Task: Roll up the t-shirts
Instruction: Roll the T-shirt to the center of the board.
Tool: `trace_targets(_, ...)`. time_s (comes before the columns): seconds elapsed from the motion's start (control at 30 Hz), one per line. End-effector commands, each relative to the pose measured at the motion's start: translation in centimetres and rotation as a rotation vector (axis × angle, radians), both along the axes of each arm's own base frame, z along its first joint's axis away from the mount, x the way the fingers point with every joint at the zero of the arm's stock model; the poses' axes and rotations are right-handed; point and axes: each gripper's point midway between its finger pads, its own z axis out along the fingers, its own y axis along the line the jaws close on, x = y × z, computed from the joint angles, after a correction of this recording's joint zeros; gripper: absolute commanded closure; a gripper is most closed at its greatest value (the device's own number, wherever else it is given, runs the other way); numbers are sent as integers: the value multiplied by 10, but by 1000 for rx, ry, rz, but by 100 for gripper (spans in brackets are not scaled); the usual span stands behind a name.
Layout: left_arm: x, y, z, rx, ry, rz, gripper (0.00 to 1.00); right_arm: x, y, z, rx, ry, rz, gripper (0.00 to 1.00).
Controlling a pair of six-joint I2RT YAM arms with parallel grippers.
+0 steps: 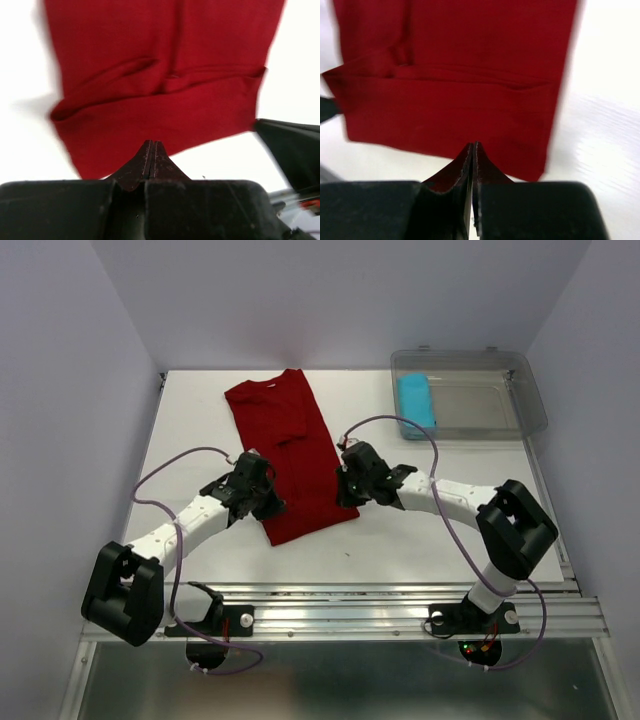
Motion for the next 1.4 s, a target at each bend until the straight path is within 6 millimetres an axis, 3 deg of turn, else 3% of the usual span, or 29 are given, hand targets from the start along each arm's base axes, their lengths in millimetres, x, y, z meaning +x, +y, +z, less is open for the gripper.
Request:
trace_targets(0.0,-4,-32,17,-67,-14,-77,100,-10,37,21,66,-29,58,93)
trace_targets(0.2,-19,-62,0,-253,29,-97,100,-24,63,-2,171,96,91,91)
trace_targets(0.4,-27,-46,-37,-164,103,-35,100,-21,43,-35,60,102,36,91)
trace_targets(0.5,-29,-38,-46,-109,126,-26,100,-20,30,-41,-5,91,14,91)
trace_targets(0.57,-27,-34,-42,-74,119,-39,100,-18,24,-34,-17,64,8,91)
trace_targets(0.63,-23,-31,-32,-58,87,-43,100,-11,19,-16,-16,5,-15,90)
trace_targets(0.77,-14,-13,-4,18,13,5,100,4,-5,2,-67,-81,-76,88)
trace_targets(0.87,-14,1,4,51,-3,52,99,15,-24,4,-73,-81,-120,82)
trace_targets(0.93,-24,9,1,80,33,64,95,15,-33,3,-67,-68,-128,71)
trace_targets(1.03,-39,19,-10,118,103,88,75,16,-46,2,-25,-23,-158,49)
trace_targets(1.13,-51,23,-18,120,149,104,55,11,-54,0,44,40,-174,41)
trace_targets(1.27,-64,30,-24,121,185,140,38,6,-54,1,155,102,-206,37)
trace_targets(1.37,-70,39,-26,127,186,207,37,-2,-50,-1,227,145,-228,37)
